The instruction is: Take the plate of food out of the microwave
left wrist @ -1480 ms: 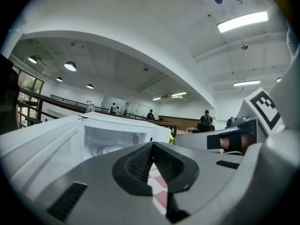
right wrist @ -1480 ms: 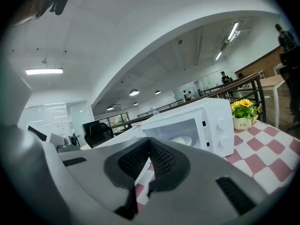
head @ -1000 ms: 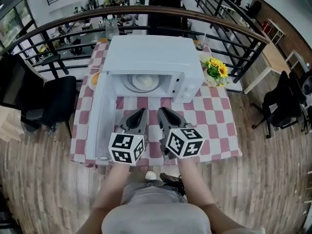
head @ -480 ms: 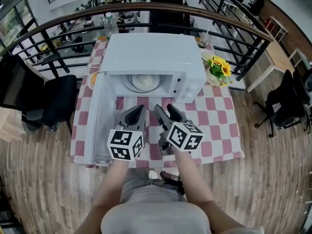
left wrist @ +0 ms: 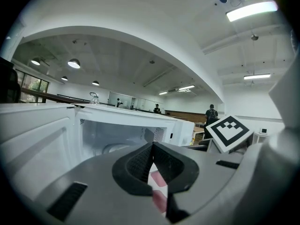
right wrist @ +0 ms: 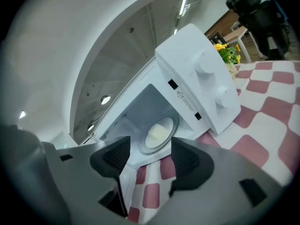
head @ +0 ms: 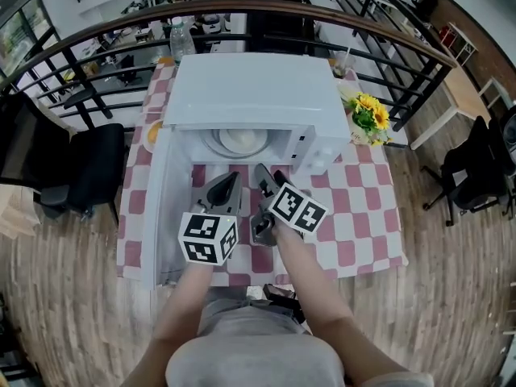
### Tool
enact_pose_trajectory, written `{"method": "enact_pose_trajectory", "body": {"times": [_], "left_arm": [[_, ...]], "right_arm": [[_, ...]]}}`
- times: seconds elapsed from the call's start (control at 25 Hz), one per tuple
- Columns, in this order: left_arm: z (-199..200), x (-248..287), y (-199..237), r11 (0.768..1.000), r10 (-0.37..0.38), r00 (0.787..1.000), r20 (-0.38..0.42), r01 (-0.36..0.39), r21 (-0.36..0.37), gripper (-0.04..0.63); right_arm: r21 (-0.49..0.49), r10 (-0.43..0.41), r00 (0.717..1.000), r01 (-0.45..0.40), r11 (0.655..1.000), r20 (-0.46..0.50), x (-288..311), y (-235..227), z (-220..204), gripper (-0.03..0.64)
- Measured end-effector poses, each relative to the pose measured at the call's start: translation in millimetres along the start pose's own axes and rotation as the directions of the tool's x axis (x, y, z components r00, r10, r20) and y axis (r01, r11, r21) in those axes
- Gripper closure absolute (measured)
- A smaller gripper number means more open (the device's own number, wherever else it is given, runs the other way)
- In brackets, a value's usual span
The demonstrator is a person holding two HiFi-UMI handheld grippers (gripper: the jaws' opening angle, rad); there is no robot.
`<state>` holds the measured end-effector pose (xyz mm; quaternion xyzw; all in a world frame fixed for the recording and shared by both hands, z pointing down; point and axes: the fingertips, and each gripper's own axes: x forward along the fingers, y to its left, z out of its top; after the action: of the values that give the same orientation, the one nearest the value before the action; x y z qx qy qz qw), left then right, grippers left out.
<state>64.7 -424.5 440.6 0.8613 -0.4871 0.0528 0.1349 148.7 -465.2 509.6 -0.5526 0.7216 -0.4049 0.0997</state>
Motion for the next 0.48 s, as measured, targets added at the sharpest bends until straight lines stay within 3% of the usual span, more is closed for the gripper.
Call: {"method": "enact_pose_trajectory", "body": {"times": [0.28, 0.48], "left_arm": [[-0.8, 11.5, 21.4, 1.000, 0.005, 1.000, -0.007, -0.005, 0.002, 0.594], [-4.0, 19.7, 33.6, 1.000, 0.005, 1.000, -0.016, -0.005, -0.001, 0.594]], "right_arm": [[0.133, -0.078, 0.997, 0.078, 0.988, -0.005, 36.7, -17.7, -9.8, 0.341], [0.246, -0.143, 0.989, 0.146, 0.958, -0.029, 61.7, -34.5, -19.5, 0.339]]}}
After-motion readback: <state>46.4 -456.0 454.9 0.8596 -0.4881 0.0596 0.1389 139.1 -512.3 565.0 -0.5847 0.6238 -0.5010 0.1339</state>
